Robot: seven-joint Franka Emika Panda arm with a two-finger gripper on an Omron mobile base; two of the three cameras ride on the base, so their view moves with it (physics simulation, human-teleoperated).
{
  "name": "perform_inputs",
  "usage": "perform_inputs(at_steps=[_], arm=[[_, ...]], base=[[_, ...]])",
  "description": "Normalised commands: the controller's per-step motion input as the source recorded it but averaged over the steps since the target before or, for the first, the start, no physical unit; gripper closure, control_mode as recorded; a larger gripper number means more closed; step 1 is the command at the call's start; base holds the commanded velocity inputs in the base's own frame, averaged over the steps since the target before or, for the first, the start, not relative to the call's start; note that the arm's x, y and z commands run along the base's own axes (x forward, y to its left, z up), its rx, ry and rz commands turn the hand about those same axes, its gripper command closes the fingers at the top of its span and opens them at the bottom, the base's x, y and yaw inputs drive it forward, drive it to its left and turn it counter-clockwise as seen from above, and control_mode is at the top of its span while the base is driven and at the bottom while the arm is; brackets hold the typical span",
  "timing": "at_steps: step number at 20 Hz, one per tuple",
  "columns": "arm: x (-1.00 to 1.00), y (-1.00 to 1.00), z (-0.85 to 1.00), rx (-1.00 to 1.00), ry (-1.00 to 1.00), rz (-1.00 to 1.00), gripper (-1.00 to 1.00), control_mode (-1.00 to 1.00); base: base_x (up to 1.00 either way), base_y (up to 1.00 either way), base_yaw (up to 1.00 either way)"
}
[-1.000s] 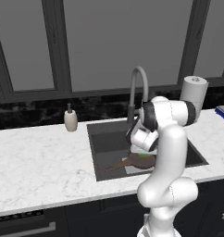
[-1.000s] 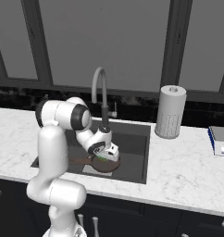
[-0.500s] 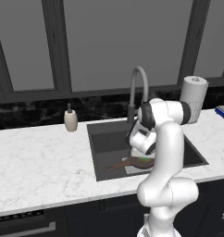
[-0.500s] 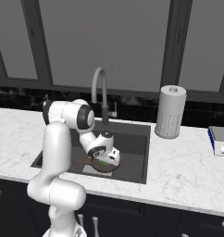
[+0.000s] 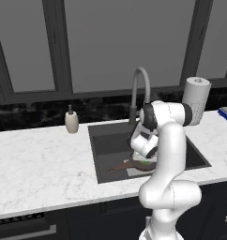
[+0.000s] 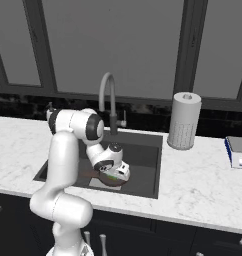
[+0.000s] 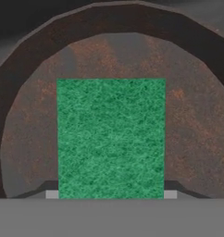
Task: Pick the pan and sponge and place them into the sink. Then turn on the water.
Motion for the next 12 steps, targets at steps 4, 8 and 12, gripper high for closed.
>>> perform_inputs(at_steps=[4, 8, 12], arm=[[0.00, 0.00, 0.00, 0.00, 0.00, 0.00, -1.00, -1.00], [0.00, 0.00, 0.08, 0.00, 0.00, 0.00, -1.00, -1.00], [-0.02, -0.01, 0.51, 0.00, -0.09, 0.00, -1.00, -1.00]], base=[[0.00, 0.00, 0.00], [0.00, 0.00, 0.00], [0.00, 0.00, 0.00]])
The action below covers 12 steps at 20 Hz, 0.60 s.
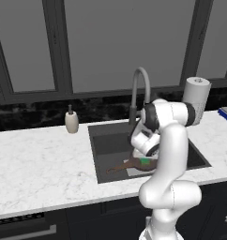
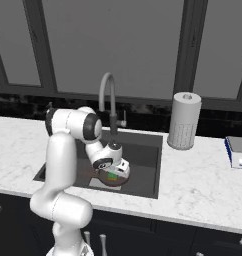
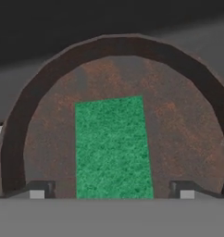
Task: Pick the pan and sponge and place them into the sink. Then turn on the water.
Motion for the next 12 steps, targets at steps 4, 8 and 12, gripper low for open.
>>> perform_inputs(at_steps=[4, 8, 12], arm=[[-0.10, 0.00, 0.91, 0.00, -0.14, 0.00, -1.00, -1.00], [-0.28, -0.14, 0.93, 0.00, -0.14, 0.00, -1.00, -1.00], [-0.46, -0.23, 0.79, 0.00, -0.17, 0.00, -1.00, -1.00]], base=[[0.00, 0.00, 0.00], [0.00, 0.00, 0.00], [0.00, 0.00, 0.00]])
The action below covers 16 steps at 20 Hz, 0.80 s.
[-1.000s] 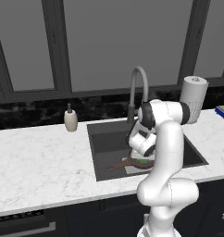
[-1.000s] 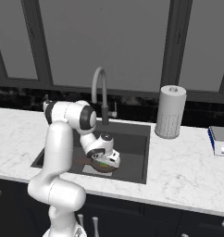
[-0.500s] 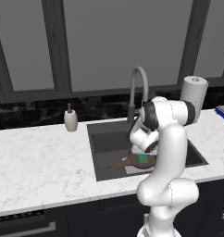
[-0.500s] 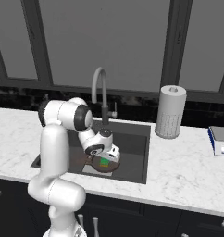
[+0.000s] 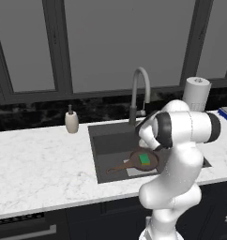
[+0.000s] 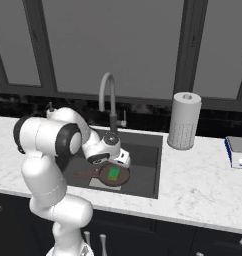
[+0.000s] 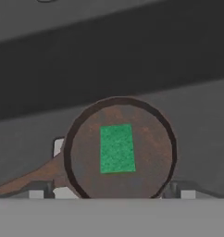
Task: Pick the pan and sponge and place them into the sink. Then turn on the water.
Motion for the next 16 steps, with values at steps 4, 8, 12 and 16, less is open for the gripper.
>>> perform_inputs(at_steps=[4, 8, 12, 16], arm=[[-0.41, -0.23, 0.70, 0.00, -0.23, 0.01, -1.00, -1.00], [-0.24, -0.21, 0.64, 0.00, -0.26, 0.03, -1.00, -1.00], [-0.14, -0.11, 0.53, 0.00, -0.25, 0.05, -1.00, -1.00], [0.00, -0.14, 0.47, 0.00, -0.21, 0.04, -1.00, -1.00]], base=[[0.00, 0.00, 0.00], [0.00, 0.00, 0.00], [0.00, 0.00, 0.00], [0.00, 0.00, 0.00]])
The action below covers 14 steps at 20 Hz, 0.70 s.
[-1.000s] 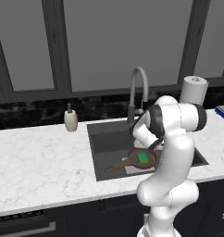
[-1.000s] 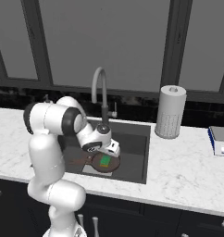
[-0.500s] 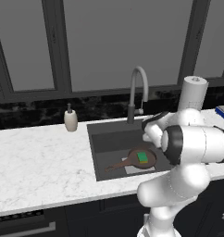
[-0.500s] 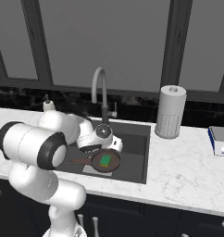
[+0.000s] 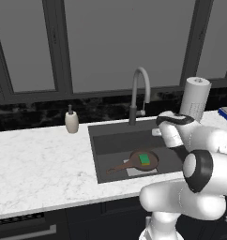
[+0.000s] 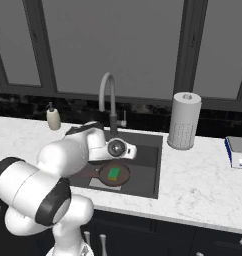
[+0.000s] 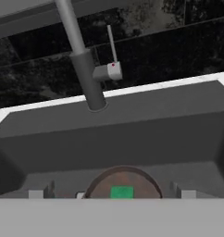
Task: Pick the pan and sponge and place them into the sink. Then turn on the water.
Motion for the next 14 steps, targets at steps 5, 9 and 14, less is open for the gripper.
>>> perform_inputs(at_steps=[5, 9, 14], arm=[[0.00, -0.11, 0.20, 0.00, -0.20, 0.05, -1.00, -1.00], [0.01, 0.00, 0.03, 0.00, -0.22, 0.03, -1.00, -1.00], [0.19, 0.00, 0.11, 0.00, -0.19, 0.00, -1.00, -1.00]], base=[[0.00, 0.00, 0.00], [0.00, 0.00, 0.00], [0.00, 0.00, 0.00]])
